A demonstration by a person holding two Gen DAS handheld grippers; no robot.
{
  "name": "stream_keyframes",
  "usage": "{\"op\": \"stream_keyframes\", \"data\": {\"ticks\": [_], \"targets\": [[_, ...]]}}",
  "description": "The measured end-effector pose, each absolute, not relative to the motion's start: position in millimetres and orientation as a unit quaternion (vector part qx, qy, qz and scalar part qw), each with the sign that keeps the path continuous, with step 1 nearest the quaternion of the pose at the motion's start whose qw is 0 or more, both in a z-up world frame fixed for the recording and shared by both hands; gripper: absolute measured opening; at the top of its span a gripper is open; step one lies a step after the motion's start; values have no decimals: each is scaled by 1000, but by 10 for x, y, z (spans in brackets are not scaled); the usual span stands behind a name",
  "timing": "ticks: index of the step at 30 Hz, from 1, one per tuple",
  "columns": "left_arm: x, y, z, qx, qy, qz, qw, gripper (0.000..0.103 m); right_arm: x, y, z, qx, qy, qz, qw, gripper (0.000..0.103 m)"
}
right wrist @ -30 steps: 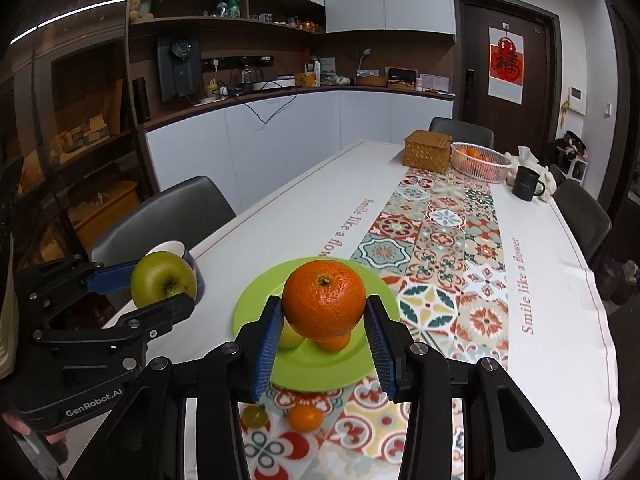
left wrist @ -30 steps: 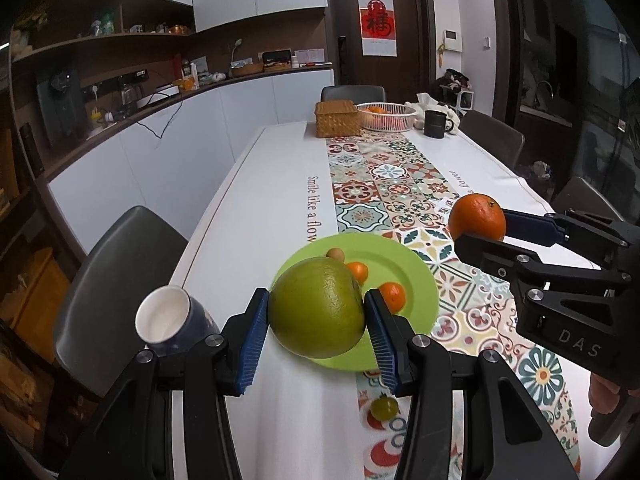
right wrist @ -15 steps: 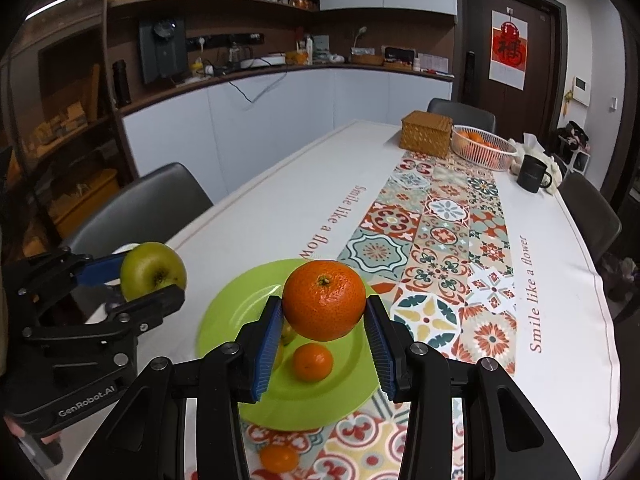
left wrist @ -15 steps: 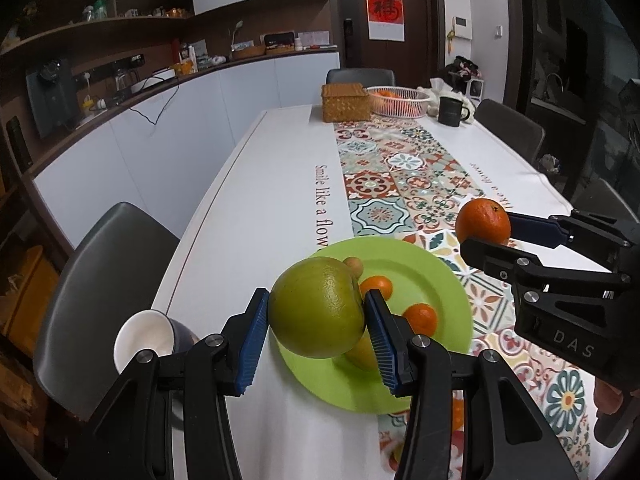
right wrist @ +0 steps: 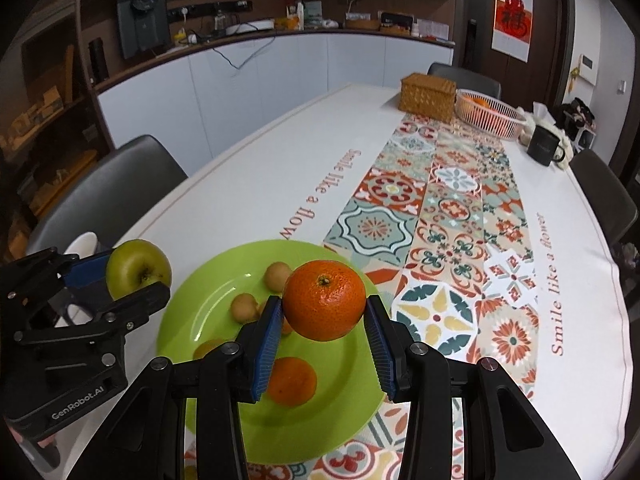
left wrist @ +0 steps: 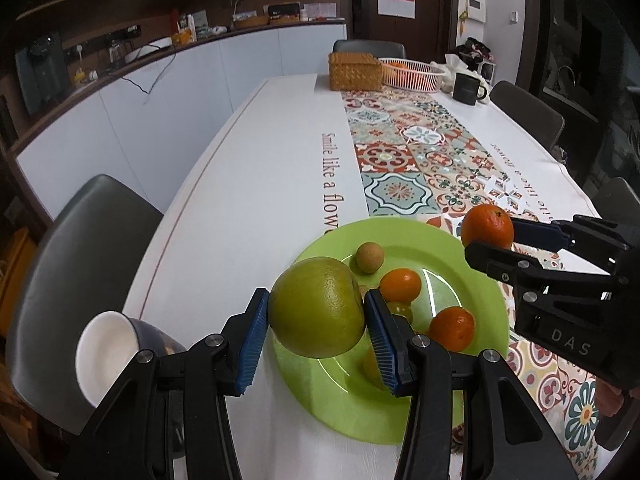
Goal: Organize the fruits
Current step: 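Carry both fruits over the green plate and open both grippers to release them, then withdraw both open grippers from the green plate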
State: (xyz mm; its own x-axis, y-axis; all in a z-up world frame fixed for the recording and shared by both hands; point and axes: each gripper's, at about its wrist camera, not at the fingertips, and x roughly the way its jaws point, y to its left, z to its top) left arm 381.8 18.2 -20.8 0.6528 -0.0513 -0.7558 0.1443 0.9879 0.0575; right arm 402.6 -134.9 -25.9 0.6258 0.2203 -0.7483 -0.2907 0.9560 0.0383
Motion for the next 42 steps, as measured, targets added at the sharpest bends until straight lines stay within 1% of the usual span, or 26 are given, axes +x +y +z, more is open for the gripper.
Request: {"op": "stream_keyframes", "data": {"ticks": [13, 15, 16, 17, 19, 25, 28, 42], "targets": [[3986, 128, -494, 64, 449, -55, 889, 48, 4189, -1359, -602, -36, 443, 139, 885, 43], [3959, 114, -471, 73, 440, -51, 894, 55, 4192, -1367, -625, -32, 447, 138, 883, 43], [3949, 106, -450, 78, 435, -48, 896, 63, 4192, -1367, -632, -31, 449, 139, 882, 44], [3924, 96, -417, 81, 429, -49, 898, 65, 4179, -1374, -628, -31, 446, 138, 884, 45], [3893, 91, -377, 85, 424, -52, 900, 65, 4151, -1391, -604, -28, 441, 135, 887, 54], [3728, 62, -230, 89, 409, -52, 907, 70, 3991, -1452, -474, -26, 421, 136, 896, 54], [3600, 43, -135, 89, 397, -53, 912, 71, 3866, -1486, -377, -25, 408, 135, 902, 57], [2875, 102, 251, 63, 356, -56, 931, 76, 3074, -1523, 70, -35, 339, 155, 927, 57]]}}
